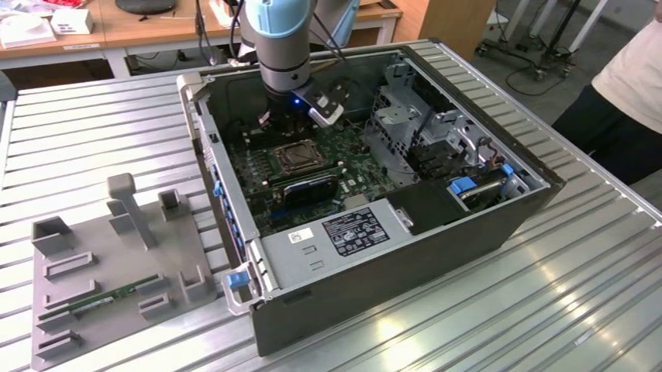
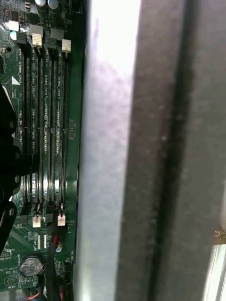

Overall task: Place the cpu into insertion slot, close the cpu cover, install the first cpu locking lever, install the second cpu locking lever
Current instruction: 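Install the first cpu locking lever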

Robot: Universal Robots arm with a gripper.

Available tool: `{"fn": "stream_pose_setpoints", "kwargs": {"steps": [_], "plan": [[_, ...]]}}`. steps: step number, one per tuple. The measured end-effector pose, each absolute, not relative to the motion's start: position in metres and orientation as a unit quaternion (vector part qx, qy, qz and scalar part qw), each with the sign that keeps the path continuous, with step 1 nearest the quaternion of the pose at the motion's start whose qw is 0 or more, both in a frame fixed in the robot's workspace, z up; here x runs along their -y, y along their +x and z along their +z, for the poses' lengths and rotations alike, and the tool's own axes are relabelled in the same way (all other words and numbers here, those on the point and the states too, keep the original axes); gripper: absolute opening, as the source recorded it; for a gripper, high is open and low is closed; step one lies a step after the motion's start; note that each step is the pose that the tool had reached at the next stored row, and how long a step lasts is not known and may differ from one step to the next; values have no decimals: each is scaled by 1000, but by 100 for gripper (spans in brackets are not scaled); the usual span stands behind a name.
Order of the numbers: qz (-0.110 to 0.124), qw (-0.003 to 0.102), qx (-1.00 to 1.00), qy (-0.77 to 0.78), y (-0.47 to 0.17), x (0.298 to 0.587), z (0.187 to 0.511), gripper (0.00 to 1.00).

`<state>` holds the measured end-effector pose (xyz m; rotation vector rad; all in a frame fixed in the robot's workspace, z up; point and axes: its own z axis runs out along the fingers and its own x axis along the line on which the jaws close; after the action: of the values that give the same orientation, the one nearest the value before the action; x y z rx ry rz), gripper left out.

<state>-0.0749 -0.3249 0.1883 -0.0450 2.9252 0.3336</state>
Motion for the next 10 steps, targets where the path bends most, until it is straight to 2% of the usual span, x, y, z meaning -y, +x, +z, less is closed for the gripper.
{"fn": "stream_pose_setpoints", "kwargs": {"steps": [10], "plan": [[115, 100, -988, -15, -74, 323, 193, 11]]}}
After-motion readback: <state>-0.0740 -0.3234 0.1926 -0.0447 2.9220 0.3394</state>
